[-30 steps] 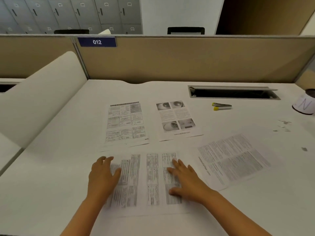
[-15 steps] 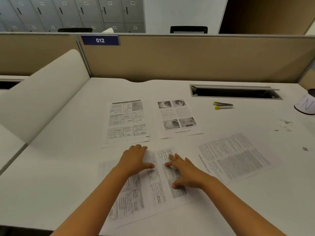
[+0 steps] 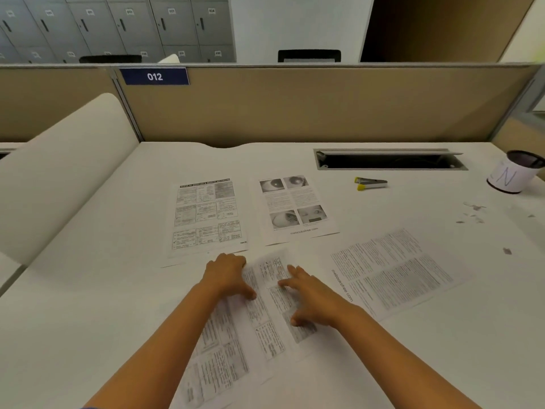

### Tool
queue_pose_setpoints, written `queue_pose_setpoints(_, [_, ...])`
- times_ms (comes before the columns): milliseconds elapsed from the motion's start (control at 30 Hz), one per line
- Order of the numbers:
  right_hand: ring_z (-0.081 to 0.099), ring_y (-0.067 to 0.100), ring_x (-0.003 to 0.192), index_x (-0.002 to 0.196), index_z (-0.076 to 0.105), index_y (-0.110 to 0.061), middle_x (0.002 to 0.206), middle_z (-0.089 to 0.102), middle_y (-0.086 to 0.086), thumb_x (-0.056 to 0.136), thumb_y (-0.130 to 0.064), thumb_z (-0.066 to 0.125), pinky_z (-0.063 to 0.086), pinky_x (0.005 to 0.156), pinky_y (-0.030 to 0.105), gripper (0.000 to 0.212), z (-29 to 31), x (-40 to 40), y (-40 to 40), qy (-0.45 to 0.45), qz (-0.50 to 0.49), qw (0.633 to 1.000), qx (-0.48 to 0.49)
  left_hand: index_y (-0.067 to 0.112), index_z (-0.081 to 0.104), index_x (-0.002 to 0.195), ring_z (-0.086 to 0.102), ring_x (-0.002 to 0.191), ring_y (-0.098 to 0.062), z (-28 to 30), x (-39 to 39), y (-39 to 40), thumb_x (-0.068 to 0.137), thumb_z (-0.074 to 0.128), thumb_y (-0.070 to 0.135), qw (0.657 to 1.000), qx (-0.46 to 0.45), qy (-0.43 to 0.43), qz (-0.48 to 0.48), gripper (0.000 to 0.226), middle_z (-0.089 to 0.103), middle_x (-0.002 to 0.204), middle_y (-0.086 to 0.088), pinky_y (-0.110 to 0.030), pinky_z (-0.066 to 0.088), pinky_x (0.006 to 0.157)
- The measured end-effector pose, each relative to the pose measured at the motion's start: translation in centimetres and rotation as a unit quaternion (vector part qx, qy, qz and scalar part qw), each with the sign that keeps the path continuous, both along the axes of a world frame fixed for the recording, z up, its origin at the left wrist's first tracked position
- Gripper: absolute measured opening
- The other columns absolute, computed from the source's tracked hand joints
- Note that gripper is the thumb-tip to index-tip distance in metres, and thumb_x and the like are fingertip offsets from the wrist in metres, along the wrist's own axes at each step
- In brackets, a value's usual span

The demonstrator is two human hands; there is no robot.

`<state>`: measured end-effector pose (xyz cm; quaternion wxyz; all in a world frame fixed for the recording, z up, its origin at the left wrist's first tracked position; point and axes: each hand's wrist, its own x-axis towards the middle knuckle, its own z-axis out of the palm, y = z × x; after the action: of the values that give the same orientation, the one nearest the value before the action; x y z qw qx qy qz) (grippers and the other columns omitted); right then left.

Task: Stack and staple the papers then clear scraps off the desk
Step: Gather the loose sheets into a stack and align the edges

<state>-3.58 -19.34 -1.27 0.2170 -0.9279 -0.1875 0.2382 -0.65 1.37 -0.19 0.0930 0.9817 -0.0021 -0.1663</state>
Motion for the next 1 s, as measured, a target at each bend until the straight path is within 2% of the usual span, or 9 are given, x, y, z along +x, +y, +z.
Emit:
queue_pose_setpoints(100, [0.011,0.018,0.147,0.146,0.023,-0.032,0.16,0.001,-0.006,0.073,-0.023,0.076,0.022,0.116,0.037,0.091,0.1,-0.3,-0.5,-0.009,-0.053,0.998,0.034,0.017,0.051,0.075,0.052,0.081,-0.019,0.2,0.0,0.2,0.079,0.058,0.025,0.999,-0.043,-0.025,0.019,0.012,0.051,0.079,0.002,-0.028,0.039,0.067])
queue_pose_setpoints(300, [0.016,0.016,0.146,0.149,0.006,-0.032,0.159,0.007,-0.006,0.075,-0.037,0.074,0.021,0.116,0.039,0.1,-0.1,-0.5,-1.7,-0.052,-0.149,0.978,0.136,0.013,0.05,0.076,0.055,0.071,-0.023,3.4,0.1,1.1,0.091,0.045,0.018,0.976,-0.145,-0.152,0.055,0.017,0.057,0.073,-0.002,-0.028,0.034,0.055])
queue_pose_setpoints(433, [0.026,0.018,0.142,0.149,0.0,-0.029,0.156,0.02,-0.001,0.074,-0.036,0.075,0.027,0.113,0.039,0.106,0.9,0.2,-2.4,-0.045,-0.299,0.905,0.3,0.022,0.042,0.066,0.047,0.056,-0.016,6.5,0.2,1.4,0.092,0.046,0.018,0.936,-0.22,-0.262,0.081,0.027,0.049,0.061,0.002,-0.027,0.029,0.049])
queue_pose_setpoints(533, [0.04,0.019,0.133,0.149,0.001,-0.029,0.15,0.033,0.001,0.077,-0.039,0.071,0.038,0.101,0.035,0.101,1.8,0.7,-2.3,0.035,-0.358,0.853,0.377,0.022,0.05,0.071,0.052,0.058,-0.01,8.4,0.3,1.2,0.092,0.05,0.017,0.873,-0.357,-0.304,0.134,0.021,0.055,0.066,0.005,-0.024,0.036,0.05])
queue_pose_setpoints(633, [0.058,0.02,0.117,0.144,0.028,-0.022,0.134,0.056,0.001,0.081,-0.044,0.064,0.052,0.09,0.034,0.075,2.5,0.6,-1.7,0.126,-0.338,0.829,0.427,0.018,0.058,0.083,0.062,0.068,-0.012,8.7,0.3,0.6,0.092,0.052,0.016,0.797,-0.492,-0.295,0.188,0.011,0.064,0.079,0.004,-0.021,0.047,0.057])
queue_pose_setpoints(700, [0.068,0.015,0.101,0.123,0.055,-0.019,0.113,0.069,-0.003,0.084,-0.039,0.062,0.058,0.075,0.025,0.044,2.8,0.6,-1.4,0.11,-0.315,0.84,0.428,0.019,0.061,0.087,0.065,0.075,-0.014,8.3,0.3,0.3,0.091,0.054,0.016,0.748,-0.559,-0.275,0.227,0.009,0.067,0.085,0.004,-0.026,0.052,0.062])
queue_pose_setpoints(767, [0.071,0.012,0.09,0.106,0.064,-0.021,0.105,0.072,-0.002,0.088,-0.03,0.061,0.058,0.069,0.021,0.021,3.3,0.6,-1.4,0.081,-0.334,0.841,0.419,0.018,0.063,0.097,0.067,0.082,-0.017,7.3,0.5,0.4,0.091,0.055,0.015,0.714,-0.61,-0.222,0.262,0.011,0.069,0.092,0.003,-0.031,0.054,0.066])
queue_pose_setpoints(900, [0.068,0.009,0.087,0.112,0.063,-0.016,0.1,0.07,-0.004,0.091,-0.022,0.058,0.056,0.07,0.017,0.023,3.1,1.1,-2.5,0.059,-0.355,0.848,0.39,0.015,0.061,0.116,0.068,0.095,-0.028,3.9,0.4,1.0,0.089,0.056,0.012,0.714,-0.648,-0.052,0.261,0.028,0.071,0.107,-0.003,-0.044,0.056,0.076])
queue_pose_setpoints(1000, [0.066,0.009,0.09,0.115,0.06,-0.015,0.107,0.068,-0.001,0.09,-0.022,0.059,0.052,0.069,0.013,0.026,2.6,1.4,-3.6,0.055,-0.353,0.865,0.352,0.016,0.059,0.115,0.069,0.092,-0.029,1.0,0.2,0.1,0.088,0.054,0.004,0.714,-0.645,0.0,0.272,0.03,0.071,0.107,-0.005,-0.042,0.057,0.073])
